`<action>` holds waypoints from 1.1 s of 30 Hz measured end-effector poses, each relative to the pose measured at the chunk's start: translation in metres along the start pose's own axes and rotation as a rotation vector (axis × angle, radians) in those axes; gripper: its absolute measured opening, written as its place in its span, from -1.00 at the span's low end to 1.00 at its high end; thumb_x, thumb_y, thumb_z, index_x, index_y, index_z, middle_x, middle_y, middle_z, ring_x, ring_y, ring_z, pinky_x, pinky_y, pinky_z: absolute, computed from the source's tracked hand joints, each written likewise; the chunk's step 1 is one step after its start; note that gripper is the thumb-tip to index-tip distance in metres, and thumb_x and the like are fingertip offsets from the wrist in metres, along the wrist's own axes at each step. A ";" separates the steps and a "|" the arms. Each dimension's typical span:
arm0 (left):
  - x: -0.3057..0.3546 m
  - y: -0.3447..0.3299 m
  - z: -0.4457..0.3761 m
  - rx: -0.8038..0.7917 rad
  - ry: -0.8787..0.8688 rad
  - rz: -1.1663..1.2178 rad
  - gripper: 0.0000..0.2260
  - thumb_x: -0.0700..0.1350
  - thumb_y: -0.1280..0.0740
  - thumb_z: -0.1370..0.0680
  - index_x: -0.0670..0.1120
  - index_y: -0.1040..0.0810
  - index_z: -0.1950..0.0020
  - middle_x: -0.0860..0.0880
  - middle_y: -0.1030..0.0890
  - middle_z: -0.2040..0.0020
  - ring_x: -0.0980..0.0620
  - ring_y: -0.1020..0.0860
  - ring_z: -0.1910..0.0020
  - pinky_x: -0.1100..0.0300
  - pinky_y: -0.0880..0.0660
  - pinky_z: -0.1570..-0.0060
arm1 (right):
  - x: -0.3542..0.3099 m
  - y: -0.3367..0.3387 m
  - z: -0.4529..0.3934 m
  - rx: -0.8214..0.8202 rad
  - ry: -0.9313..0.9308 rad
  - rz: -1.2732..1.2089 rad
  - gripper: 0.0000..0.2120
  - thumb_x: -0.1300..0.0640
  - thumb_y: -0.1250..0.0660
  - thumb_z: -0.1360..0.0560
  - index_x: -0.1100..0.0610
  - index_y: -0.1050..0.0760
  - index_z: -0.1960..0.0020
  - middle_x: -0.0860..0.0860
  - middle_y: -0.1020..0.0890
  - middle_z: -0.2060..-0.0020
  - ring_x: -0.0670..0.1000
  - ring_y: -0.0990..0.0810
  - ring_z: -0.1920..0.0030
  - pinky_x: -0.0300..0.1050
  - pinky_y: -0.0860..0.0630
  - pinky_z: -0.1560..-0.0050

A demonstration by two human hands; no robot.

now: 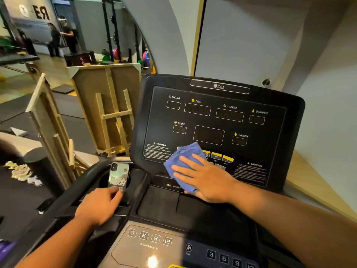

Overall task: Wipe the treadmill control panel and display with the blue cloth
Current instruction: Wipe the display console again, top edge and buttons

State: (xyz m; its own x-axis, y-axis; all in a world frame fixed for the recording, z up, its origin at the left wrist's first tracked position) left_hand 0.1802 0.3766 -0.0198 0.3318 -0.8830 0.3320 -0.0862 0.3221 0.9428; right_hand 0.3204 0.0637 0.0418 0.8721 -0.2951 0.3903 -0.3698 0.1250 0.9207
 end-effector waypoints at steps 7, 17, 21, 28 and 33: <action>-0.002 0.001 -0.001 0.004 0.007 0.009 -0.65 0.19 -0.12 -0.66 0.08 -0.64 0.02 0.04 -0.63 0.20 0.01 -0.54 0.21 0.09 -0.40 0.17 | 0.028 0.000 0.078 -0.090 0.011 0.037 -0.37 -0.12 -0.10 -0.61 -0.03 -0.05 -0.63 -0.07 -0.11 -0.62 0.04 0.11 -0.63 0.06 0.17 -0.56; -0.005 -0.001 -0.002 0.011 -0.005 0.020 -0.60 0.22 -0.09 -0.64 0.05 -0.66 -0.04 0.02 -0.72 0.09 0.01 -0.63 0.12 0.05 -0.55 0.08 | -0.030 0.017 -0.073 0.027 0.013 0.042 -0.39 -0.17 -0.06 -0.60 0.05 -0.24 -0.58 0.01 -0.23 -0.59 0.15 -0.08 -0.61 0.16 0.19 -0.56; -0.006 -0.004 -0.004 0.004 -0.015 0.032 -0.62 0.20 -0.10 -0.66 0.07 -0.66 -0.05 0.04 -0.71 0.10 0.08 -0.59 0.17 0.11 -0.47 0.15 | -0.029 0.021 -0.066 0.041 -0.004 0.010 -0.40 -0.14 -0.16 -0.58 0.07 -0.27 -0.56 0.00 -0.29 -0.56 0.11 -0.12 -0.59 0.11 0.18 -0.56; -0.008 -0.003 -0.003 0.018 -0.015 0.035 -0.61 0.22 -0.10 -0.64 0.04 -0.64 0.02 0.01 -0.70 0.15 -0.02 -0.63 0.14 0.04 -0.54 0.09 | 0.000 0.010 0.056 -0.052 -0.176 -0.063 -0.36 -0.04 -0.14 -0.49 0.02 -0.26 -0.57 -0.08 -0.28 -0.56 0.00 0.00 -0.61 0.00 0.21 -0.58; -0.007 -0.001 -0.002 0.023 -0.017 0.062 -0.61 0.23 -0.09 -0.63 0.07 -0.64 -0.01 0.03 -0.69 0.17 0.04 -0.63 0.17 0.02 -0.59 0.06 | -0.011 0.013 0.037 -0.039 -0.164 -0.031 -0.36 -0.06 -0.15 -0.48 0.04 -0.28 -0.56 -0.06 -0.32 -0.54 0.07 -0.05 -0.60 0.02 0.20 -0.57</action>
State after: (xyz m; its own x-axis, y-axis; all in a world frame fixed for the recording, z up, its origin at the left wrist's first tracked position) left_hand 0.1796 0.3830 -0.0233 0.3097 -0.8673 0.3898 -0.1274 0.3684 0.9209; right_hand 0.2939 0.0335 0.0499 0.8175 -0.4498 0.3598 -0.3286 0.1489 0.9327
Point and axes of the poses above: each hand's wrist, its own z-axis away from the middle knuckle, its own y-axis out of the back of the hand, x = y × z, the point moved 3 cm from there along -z, towards the middle knuckle
